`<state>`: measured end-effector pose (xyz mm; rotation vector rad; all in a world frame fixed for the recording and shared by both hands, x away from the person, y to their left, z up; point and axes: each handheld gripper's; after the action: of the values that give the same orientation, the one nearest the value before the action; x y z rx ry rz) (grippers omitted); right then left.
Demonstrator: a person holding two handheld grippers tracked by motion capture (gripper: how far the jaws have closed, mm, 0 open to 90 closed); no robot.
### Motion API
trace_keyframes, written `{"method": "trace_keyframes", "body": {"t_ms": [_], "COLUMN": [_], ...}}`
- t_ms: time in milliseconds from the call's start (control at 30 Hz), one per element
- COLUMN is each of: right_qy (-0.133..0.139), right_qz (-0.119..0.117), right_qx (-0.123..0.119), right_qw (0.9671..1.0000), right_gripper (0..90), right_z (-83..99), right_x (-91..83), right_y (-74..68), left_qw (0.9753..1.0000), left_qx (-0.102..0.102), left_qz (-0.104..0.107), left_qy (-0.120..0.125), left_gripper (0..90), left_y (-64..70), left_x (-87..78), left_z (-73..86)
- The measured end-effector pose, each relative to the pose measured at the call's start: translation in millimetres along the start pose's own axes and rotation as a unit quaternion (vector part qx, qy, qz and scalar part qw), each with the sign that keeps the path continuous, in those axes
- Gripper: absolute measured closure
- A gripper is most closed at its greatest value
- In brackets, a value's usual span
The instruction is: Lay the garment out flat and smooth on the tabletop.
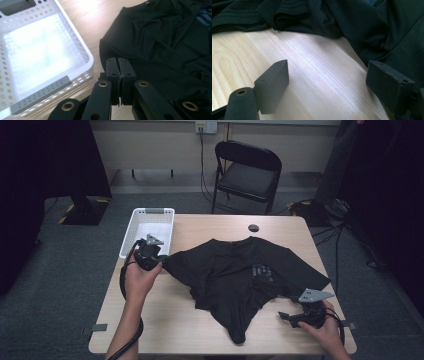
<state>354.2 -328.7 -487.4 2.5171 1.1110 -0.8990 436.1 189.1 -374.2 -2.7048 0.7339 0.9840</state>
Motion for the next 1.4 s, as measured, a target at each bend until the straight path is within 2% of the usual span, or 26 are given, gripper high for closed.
{"method": "trace_keyframes", "body": {"t_ms": [133,333,500,700,900,1067,1167,1200,1233,1267,1300,1400], "right_qy": [0.000,0.000,0.000,0.000,0.000,0.000,0.000,0.000,0.000,0.000,0.000,0.001], "right_qz": [0.000,-0.001,-0.001,-0.002,-0.002,-0.002,-0.002,-0.002,-0.002,-0.002,-0.002,-0.003], "right_qx": [0.000,-0.001,-0.001,-0.001,-0.001,-0.001,-0.001,-0.001,-0.001,-0.001,-0.001,-0.002], "right_qw": [1.0000,1.0000,1.0000,1.0000,1.0000,1.0000,1.0000,1.0000,1.0000,1.0000,1.0000,1.0000], "right_gripper": [17.8,17.8,17.8,17.8,17.8,17.8,17.8,17.8,17.8,17.8,17.8,17.8], "right_z": [0.0,-0.5,-0.7,-0.9,-1.0,-1.0,-1.0,-1.0,-1.0,-1.0,-1.0,-1.1], "right_x": [0.1,0.6,1.0,1.3,1.5,1.5,1.5,1.5,1.5,1.5,1.5,1.6], "right_y": [0.0,0.2,0.3,0.4,0.6,0.6,0.6,0.5,0.5,0.6,0.5,0.6], "left_qw": [1.0000,0.9999,0.9998,0.9996,0.9992,0.9983,0.9975,0.9972,0.9964,0.9952,0.9948,0.9956], "left_qx": [-0.001,-0.007,-0.001,-0.004,-0.003,-0.017,-0.039,-0.043,-0.046,-0.050,-0.051,-0.026], "left_qz": [-0.005,-0.010,-0.019,-0.026,-0.038,-0.053,-0.059,-0.059,-0.064,-0.069,-0.069,-0.072], "left_qy": [0.006,0.002,0.000,-0.010,-0.016,-0.019,0.002,0.016,0.032,0.048,0.056,0.054], "left_gripper": [88.7,88.7,88.7,88.7,88.7,88.7,88.5,87.8,82.7,68.7,58.8,41.6], "left_y": [-3.6,-10.4,-15.4,-26.0,-36.8,-53.0,-64.9,-67.1,-68.4,-68.5,-67.2,-58.3], "left_x": [-3.2,-3.3,-6.2,1.8,3.3,4.9,6.8,8.5,9.9,10.2,9.9,6.9], "left_z": [-2.9,-3.6,-6.5,-8.1,-17.4,-17.1,-13.7,-10.7,-7.5,-4.2,-1.1,7.9]}}
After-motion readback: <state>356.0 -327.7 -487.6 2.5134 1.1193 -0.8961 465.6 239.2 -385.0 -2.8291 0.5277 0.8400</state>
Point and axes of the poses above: each handheld gripper's, and its own axes: x roughly forward along the jaws, z roughly out of its underside, y roughly to its right, and after that the axes turned 6 degrees about y, right-handed
